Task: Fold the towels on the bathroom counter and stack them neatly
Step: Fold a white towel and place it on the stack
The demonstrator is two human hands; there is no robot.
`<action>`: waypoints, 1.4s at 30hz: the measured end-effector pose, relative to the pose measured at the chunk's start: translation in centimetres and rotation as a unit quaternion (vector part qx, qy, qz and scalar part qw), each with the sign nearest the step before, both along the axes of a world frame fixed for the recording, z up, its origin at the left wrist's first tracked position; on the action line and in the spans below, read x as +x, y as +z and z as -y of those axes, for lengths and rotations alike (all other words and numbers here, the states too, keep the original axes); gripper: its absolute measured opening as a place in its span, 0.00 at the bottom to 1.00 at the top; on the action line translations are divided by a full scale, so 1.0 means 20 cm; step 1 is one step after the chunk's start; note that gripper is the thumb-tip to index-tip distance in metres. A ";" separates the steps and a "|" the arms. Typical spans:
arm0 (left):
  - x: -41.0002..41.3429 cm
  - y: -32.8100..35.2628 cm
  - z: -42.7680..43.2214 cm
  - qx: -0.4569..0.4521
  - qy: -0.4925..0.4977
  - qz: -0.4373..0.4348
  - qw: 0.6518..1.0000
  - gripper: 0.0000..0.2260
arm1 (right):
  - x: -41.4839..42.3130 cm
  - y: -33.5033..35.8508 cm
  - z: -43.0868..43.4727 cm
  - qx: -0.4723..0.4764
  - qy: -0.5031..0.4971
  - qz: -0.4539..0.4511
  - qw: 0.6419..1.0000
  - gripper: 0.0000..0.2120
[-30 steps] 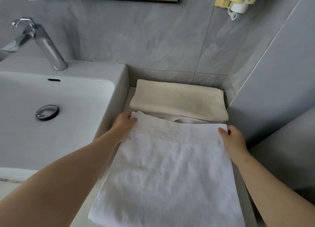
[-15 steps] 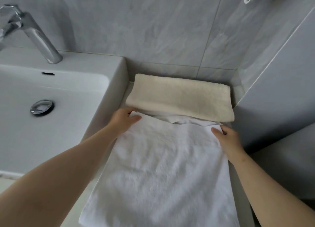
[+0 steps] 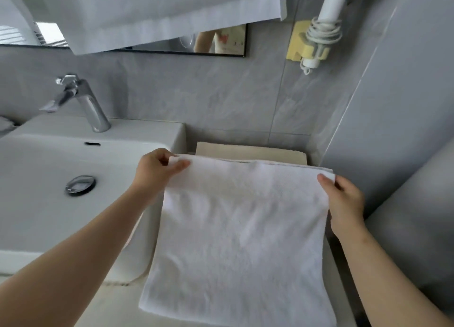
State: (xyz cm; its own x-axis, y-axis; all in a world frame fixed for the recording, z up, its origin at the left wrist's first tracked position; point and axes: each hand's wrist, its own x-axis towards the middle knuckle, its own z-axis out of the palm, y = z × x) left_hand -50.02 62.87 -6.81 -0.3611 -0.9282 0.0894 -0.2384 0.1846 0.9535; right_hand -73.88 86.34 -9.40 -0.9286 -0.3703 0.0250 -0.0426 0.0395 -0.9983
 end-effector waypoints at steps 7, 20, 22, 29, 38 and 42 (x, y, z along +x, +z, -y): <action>0.11 0.25 0.02 -0.028 -0.036 -0.097 0.994 0.16 | 0.09 0.21 -0.04 -0.106 -0.023 -0.005 0.994 0.07; 0.19 0.38 0.01 -0.093 -0.094 -0.142 0.981 0.13 | 0.15 0.40 -0.09 -0.161 -0.007 -0.072 0.984 0.09; 0.20 0.40 0.00 -0.093 -0.109 -0.141 0.980 0.11 | 0.14 0.40 -0.11 -0.174 -0.004 -0.060 0.983 0.10; 0.22 0.43 -0.01 -0.090 -0.131 -0.150 0.976 0.10 | 0.12 0.42 -0.12 -0.190 0.008 -0.055 0.980 0.15; 0.25 0.50 -0.05 0.020 -0.189 -0.162 0.968 0.15 | 0.09 0.47 -0.20 -0.154 0.030 -0.048 0.986 0.08; 0.24 0.52 -0.07 0.113 -0.221 -0.182 0.952 0.21 | 0.06 0.51 -0.23 -0.177 0.067 0.010 0.982 0.10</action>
State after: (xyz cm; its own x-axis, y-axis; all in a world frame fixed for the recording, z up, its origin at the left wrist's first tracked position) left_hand -45.22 64.28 3.55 -0.7035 -0.7038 0.0990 0.1679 -0.0293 0.9854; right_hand -72.61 90.84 0.71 -0.8740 -0.4599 0.1570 -0.0048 -0.3149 -0.9491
